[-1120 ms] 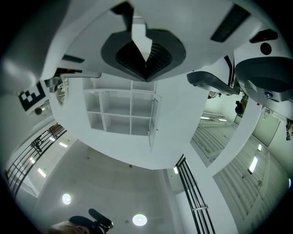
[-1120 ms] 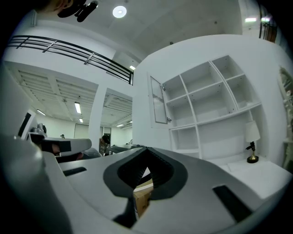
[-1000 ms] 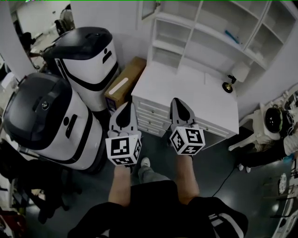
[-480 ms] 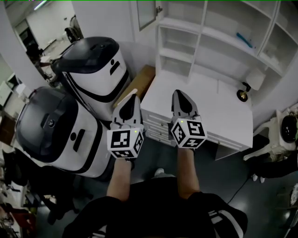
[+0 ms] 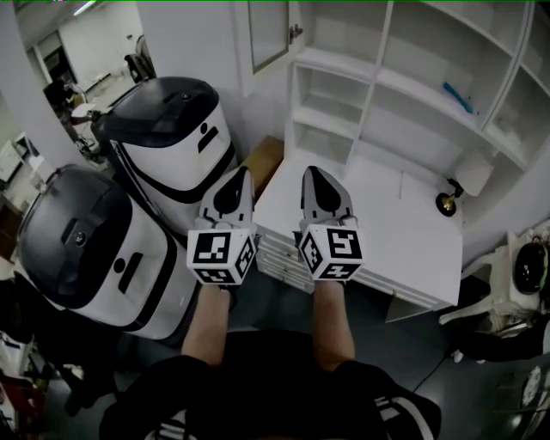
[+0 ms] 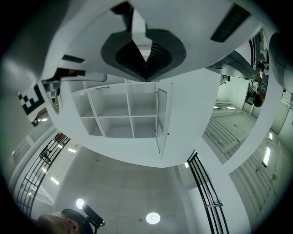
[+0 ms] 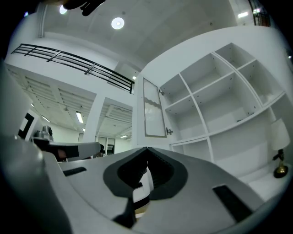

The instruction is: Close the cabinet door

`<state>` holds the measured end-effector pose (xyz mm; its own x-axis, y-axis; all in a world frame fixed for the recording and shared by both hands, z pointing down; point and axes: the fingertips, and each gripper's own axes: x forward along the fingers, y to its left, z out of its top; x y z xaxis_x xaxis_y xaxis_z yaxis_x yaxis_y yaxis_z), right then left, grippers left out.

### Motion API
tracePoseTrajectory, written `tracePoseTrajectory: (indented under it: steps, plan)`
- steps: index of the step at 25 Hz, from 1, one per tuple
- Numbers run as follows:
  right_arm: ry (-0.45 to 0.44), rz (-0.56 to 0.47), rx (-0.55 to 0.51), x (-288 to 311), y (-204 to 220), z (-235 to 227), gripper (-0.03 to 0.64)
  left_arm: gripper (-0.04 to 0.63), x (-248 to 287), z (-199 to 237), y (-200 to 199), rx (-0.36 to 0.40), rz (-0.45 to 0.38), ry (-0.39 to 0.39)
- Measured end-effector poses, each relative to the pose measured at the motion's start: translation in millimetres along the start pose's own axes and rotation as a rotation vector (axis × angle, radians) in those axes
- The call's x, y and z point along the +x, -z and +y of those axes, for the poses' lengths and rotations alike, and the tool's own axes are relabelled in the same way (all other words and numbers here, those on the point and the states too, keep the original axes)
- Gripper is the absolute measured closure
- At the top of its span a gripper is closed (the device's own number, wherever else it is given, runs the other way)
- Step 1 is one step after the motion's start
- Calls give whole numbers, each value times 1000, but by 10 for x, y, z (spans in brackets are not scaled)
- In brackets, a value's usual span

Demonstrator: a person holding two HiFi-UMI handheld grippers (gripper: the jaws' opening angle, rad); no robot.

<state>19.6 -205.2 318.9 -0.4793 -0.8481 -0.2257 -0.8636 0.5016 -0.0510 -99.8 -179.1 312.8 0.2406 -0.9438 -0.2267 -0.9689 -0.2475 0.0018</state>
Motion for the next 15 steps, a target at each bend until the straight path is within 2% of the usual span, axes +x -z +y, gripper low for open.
tracePoseTrajectory:
  steps: [2, 7, 11, 15]
  plan:
    - [12, -23, 6, 36, -57, 38, 600, 583, 45, 73, -17, -3, 2, -3]
    - [-49, -34, -27, 197, -157, 181, 600, 583, 109, 289, -170, -14, -40, -47]
    - [-80, -23, -53, 321, -147, 254, 600, 583, 178, 405, -273, 4, -68, -53]
    - [-80, -28, -152, 526, -180, 329, 600, 583, 265, 511, -324, 33, -81, -31]
